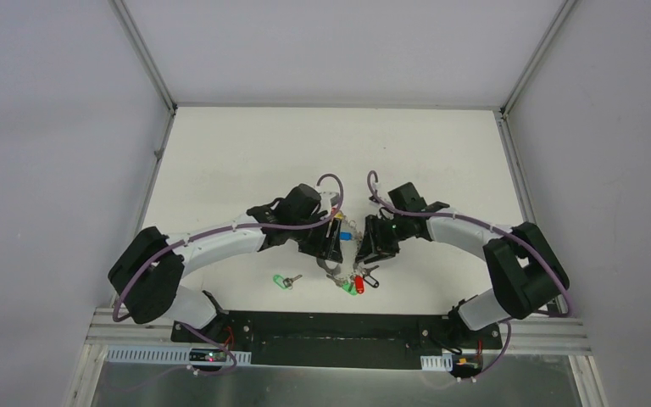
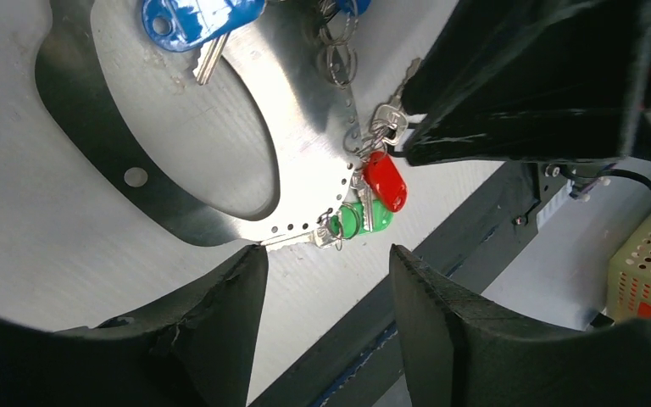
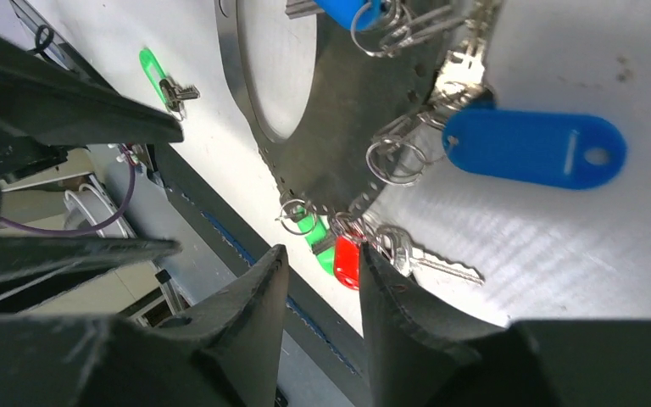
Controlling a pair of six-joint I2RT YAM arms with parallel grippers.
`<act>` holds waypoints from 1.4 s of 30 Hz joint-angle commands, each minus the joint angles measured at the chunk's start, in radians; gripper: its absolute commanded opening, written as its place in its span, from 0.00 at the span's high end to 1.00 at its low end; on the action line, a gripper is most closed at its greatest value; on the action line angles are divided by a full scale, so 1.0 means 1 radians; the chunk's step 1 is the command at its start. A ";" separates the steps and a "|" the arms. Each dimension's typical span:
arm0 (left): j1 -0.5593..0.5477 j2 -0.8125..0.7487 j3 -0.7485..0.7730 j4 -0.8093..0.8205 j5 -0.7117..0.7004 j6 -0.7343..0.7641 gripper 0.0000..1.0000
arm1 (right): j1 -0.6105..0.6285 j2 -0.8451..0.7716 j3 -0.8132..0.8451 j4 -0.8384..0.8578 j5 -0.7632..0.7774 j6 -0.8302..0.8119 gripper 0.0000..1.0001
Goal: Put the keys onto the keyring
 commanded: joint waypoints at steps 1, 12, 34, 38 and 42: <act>-0.002 -0.075 -0.027 0.084 0.015 0.024 0.45 | 0.056 0.056 0.066 0.022 0.010 -0.024 0.63; -0.001 -0.228 -0.114 0.139 -0.026 0.065 0.44 | 0.109 0.023 0.048 -0.041 0.060 -0.054 0.74; -0.052 0.107 0.095 0.142 0.211 0.350 0.46 | -0.277 -0.343 -0.207 0.021 -0.110 0.087 0.64; -0.079 0.189 0.157 0.125 0.193 0.386 0.47 | -0.330 -0.369 -0.231 0.022 -0.132 0.103 0.64; -0.091 0.254 0.206 0.108 0.174 0.420 0.50 | -0.359 -0.368 -0.243 0.023 -0.156 0.105 0.64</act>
